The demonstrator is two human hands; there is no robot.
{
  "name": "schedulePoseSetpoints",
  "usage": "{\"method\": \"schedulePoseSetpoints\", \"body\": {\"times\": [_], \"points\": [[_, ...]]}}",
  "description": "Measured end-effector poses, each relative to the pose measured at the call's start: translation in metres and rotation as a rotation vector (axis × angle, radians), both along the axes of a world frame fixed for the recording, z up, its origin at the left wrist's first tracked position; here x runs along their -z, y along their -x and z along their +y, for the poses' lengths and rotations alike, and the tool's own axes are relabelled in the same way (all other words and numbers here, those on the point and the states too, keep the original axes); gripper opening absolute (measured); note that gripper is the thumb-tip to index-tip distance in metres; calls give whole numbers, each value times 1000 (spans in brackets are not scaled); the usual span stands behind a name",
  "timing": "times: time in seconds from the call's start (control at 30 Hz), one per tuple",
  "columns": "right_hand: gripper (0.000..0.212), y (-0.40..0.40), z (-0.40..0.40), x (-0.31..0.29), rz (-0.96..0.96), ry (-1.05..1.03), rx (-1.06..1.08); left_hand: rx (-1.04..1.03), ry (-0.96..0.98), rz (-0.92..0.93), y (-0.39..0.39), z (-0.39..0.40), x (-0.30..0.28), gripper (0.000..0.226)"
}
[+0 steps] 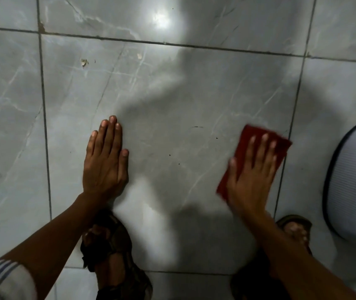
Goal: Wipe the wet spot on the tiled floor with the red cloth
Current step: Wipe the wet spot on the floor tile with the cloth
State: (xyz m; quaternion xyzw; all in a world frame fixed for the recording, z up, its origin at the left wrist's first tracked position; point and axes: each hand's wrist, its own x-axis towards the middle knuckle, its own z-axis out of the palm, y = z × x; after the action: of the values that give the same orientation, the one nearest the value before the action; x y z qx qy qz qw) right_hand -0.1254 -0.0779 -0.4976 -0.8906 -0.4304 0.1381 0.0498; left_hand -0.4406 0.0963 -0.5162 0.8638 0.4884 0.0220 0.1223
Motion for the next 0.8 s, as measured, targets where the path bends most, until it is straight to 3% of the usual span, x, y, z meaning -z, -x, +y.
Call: {"method": "schedulePoseSetpoints", "body": {"times": [0.1, 0.17, 0.27, 0.33, 0.43, 0.5, 0.6, 0.67, 0.8], "points": [[73, -5, 85, 7, -82, -77, 109, 8, 18, 9, 1, 1, 1, 68], [72, 29, 120, 12, -55, -126, -69, 3, 31, 11, 0, 2, 0, 68], [71, 104, 93, 11, 79, -184, -378, 10, 35, 3, 0, 0, -2, 67], [71, 129, 34, 7, 141, -176, -441, 10, 54, 5, 1, 3, -1, 67], [77, 94, -40, -1, 91, -98, -419, 9, 57, 0, 1, 3, 1, 68], [80, 39, -43, 4, 19, -69, -335, 8, 50, 7, 2, 4, 2, 68], [74, -20, 28, 13, -21, -55, 38, 8, 55, 18, 3, 2, 2, 69], [76, -14, 87, 15, -56, -96, 96, 11, 66, 25, 0, 3, -3, 69], [82, 72, 102, 13, 64, -187, -296, 12, 165, 44, -5, 4, -17, 70]]}}
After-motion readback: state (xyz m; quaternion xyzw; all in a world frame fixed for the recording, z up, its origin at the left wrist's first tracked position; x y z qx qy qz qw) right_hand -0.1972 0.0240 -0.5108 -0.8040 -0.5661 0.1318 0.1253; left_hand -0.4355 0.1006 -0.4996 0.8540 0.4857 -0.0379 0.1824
